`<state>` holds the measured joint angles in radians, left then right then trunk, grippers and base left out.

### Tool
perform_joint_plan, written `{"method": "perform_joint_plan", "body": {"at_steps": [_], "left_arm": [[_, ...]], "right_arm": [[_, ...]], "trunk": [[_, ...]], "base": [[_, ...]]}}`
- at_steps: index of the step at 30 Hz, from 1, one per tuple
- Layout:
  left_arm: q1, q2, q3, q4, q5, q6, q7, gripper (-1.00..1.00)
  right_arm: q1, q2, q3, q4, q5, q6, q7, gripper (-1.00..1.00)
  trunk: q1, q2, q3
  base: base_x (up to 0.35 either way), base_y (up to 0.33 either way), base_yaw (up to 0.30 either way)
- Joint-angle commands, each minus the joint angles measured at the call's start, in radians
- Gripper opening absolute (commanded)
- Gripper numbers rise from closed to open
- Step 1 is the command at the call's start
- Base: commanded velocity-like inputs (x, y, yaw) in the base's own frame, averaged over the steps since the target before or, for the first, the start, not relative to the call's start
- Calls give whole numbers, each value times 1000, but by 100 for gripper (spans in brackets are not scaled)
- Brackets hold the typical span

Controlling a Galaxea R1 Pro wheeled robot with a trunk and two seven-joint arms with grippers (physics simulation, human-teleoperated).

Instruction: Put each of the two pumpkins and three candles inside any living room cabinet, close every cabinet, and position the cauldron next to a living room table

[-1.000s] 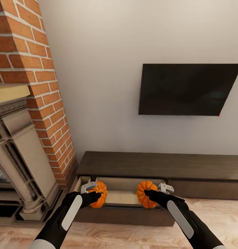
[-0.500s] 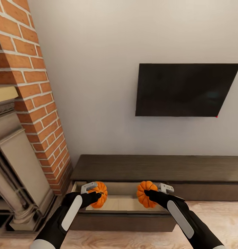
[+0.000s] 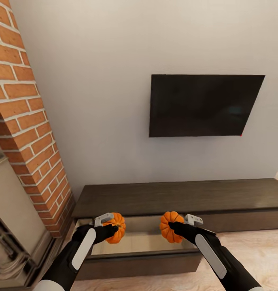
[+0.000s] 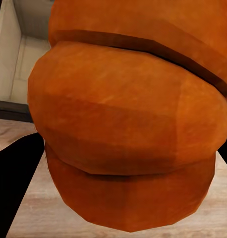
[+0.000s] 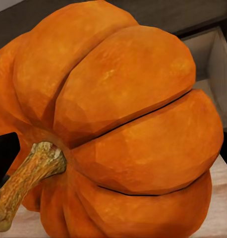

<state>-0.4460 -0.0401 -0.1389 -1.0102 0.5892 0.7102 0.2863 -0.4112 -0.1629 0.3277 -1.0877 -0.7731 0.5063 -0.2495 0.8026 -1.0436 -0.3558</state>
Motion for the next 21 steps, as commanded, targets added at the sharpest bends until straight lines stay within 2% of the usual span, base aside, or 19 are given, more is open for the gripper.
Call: {"method": "perform_joint_plan", "body": {"at_steps": [1,21], "left_arm": [[0,0,-1,-1,11,2,11,-100],[0,0,1,-3,11,3,11,-100]], "right_arm": [[-1,-1,4,-1,-12,0,-11,-100],[-1,5,5,-1,-12,-2,-10,-100]], "trunk": [[0,-1,-1],[0,-1,0]], "base": [[54,0,-182],[111,60,-14]]}}
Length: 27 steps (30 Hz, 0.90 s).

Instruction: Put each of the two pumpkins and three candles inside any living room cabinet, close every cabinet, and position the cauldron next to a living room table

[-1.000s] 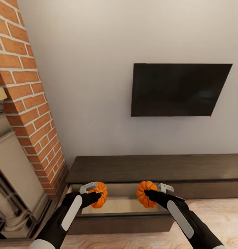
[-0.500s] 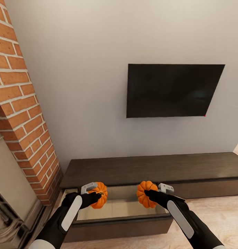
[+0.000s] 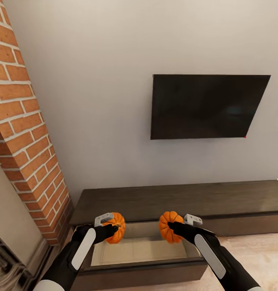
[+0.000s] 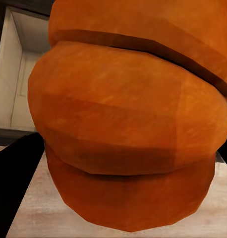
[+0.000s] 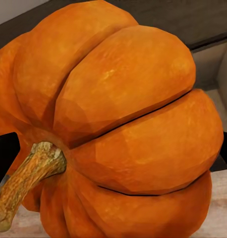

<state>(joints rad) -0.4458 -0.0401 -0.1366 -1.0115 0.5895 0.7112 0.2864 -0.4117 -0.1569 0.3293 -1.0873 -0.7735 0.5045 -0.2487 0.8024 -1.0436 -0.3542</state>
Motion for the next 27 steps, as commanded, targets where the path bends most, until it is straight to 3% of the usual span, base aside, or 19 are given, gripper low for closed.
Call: {"method": "perform_joint_plan", "body": {"at_steps": [1,19,27], "left_arm": [[-1,0,-1,-3,10,2,11,-100],[-1,0,0,-7,10,2,11,-100],[-1,0,0,-6,10,2,11,-100]], "right_arm": [[-1,-1,3,-2,-12,0,-11,-100],[-1,-2,4,-3,-12,-1,-11,-100],[-1,-1,4,-3,-12,-1,-11,-100]], "trunk": [[0,-1,-1],[0,-1,-1],[0,-1,-1]], "base": [[161,81,0],[41,40,0],[0,0,106]]}}
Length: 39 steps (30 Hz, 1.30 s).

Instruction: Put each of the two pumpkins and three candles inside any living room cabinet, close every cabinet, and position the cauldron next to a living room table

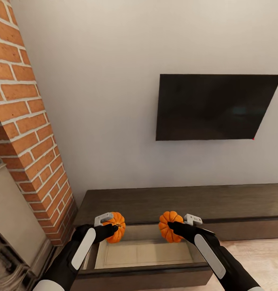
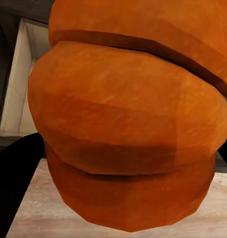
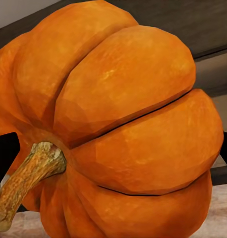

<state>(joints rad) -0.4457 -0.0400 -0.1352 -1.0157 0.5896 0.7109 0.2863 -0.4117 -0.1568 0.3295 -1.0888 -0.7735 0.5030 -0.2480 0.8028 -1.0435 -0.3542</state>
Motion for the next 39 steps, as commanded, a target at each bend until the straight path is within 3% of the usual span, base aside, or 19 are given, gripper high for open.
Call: {"method": "perform_joint_plan", "body": {"at_steps": [1,24,39], "left_arm": [[-1,0,-1,-1,10,2,11,-100],[-1,0,-1,2,10,2,11,-100],[-1,0,-1,2,10,2,12,-100]], "right_arm": [[-1,-1,3,-2,-12,0,-11,-100],[-1,-3,3,-2,-12,0,-11,-100],[-1,-3,3,-2,-12,2,1,-100]], "trunk": [[0,-1,-1],[0,-1,-1],[0,-1,-1]], "base": [[0,0,23],[0,0,53],[91,-69,52]]}}
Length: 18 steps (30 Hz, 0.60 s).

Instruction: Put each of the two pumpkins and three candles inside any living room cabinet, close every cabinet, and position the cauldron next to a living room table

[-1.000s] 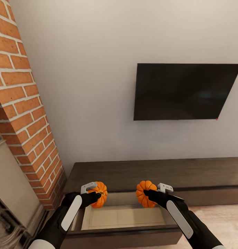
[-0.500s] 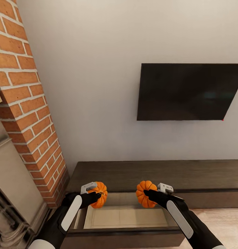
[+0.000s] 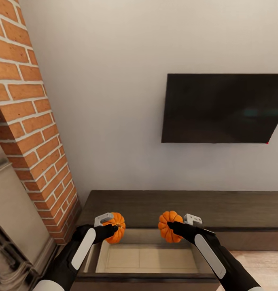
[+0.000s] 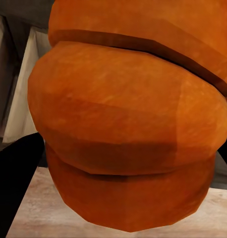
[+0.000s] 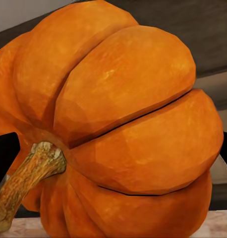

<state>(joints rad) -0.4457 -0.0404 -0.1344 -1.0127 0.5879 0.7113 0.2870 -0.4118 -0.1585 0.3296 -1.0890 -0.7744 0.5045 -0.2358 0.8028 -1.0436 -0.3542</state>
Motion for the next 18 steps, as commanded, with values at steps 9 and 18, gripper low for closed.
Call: {"method": "perform_joint_plan", "body": {"at_steps": [9,18], "left_arm": [[-1,-1,-2,-2,12,1,13,-100],[-1,-2,-2,4,12,-2,17,-100]], "right_arm": [[-1,-1,3,-2,-11,0,-11,-100],[-1,1,3,-1,-10,1,-11,-100]], "trunk": [[0,-1,-1],[27,-50,-23]], "base": [[6,-50,0],[0,0,0]]}}
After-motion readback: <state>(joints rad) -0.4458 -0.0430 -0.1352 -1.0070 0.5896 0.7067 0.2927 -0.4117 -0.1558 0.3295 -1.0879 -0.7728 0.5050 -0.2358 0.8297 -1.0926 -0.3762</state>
